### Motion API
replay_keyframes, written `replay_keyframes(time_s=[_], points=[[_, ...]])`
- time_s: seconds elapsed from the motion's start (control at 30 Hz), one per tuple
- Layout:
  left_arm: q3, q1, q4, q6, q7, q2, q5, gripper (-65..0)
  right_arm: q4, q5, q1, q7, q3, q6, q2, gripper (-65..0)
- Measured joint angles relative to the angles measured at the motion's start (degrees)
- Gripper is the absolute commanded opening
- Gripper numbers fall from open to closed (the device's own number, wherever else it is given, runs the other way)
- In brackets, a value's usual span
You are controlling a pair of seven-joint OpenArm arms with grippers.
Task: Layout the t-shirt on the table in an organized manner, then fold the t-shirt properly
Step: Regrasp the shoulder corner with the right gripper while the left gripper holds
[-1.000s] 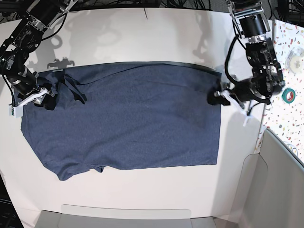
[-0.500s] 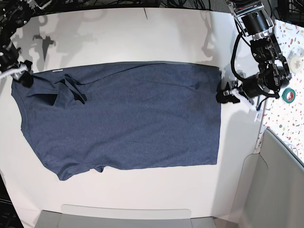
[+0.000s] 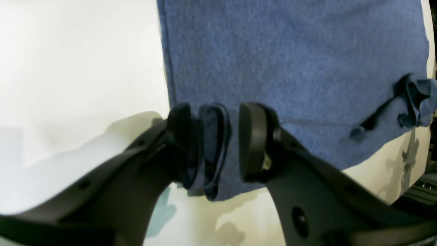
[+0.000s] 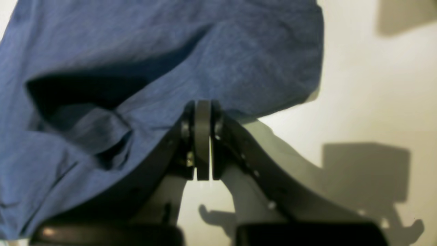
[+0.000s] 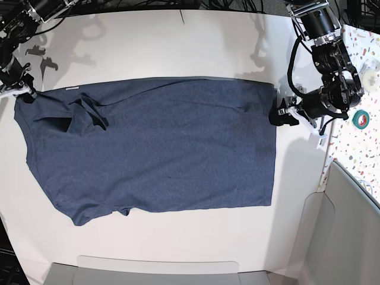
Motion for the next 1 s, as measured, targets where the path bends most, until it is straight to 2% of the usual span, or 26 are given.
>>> replay_keyframes(time_s=[0.1, 0.17, 0.4, 0.57, 0.7, 1.0], points=[[0.0, 0.6, 0.0, 0.0, -0.2, 0.0, -0.2, -41.7, -3.0, -6.4, 2.7, -0.3, -2.5, 0.1, 0.5, -65.0], [0.0, 1.2, 0.0, 0.0, 0.0, 0.0, 0.0, -41.7, -3.7, -8.1, 4.4, -0.2, -4.2, 0.0, 1.0, -65.0], [0.0, 1.0, 0.0, 0.0, 0.0, 0.0, -0.3, -41.7, 4.4, -2.7, 4.4, -0.2, -5.3, 0.0, 1.2, -65.0], [-0.1, 1.1, 0.0, 0.0, 0.0, -0.1, -0.2, -41.7, 9.9, -1.1, 3.4, -0.6, -12.1, 0.0, -2.4, -65.0], [-0.1, 1.0, 0.0, 0.0, 0.0, -0.1, -0.1, -41.7, 9.7, -1.9, 3.5, -0.2, -14.1, 0.0, -3.1, -65.0], [-0.1, 1.0, 0.0, 0.0, 0.0, -0.1, 0.0, -41.7, 5.7, -2.4, 5.9, -0.2, -14.2, 0.0, -4.1, -65.0]])
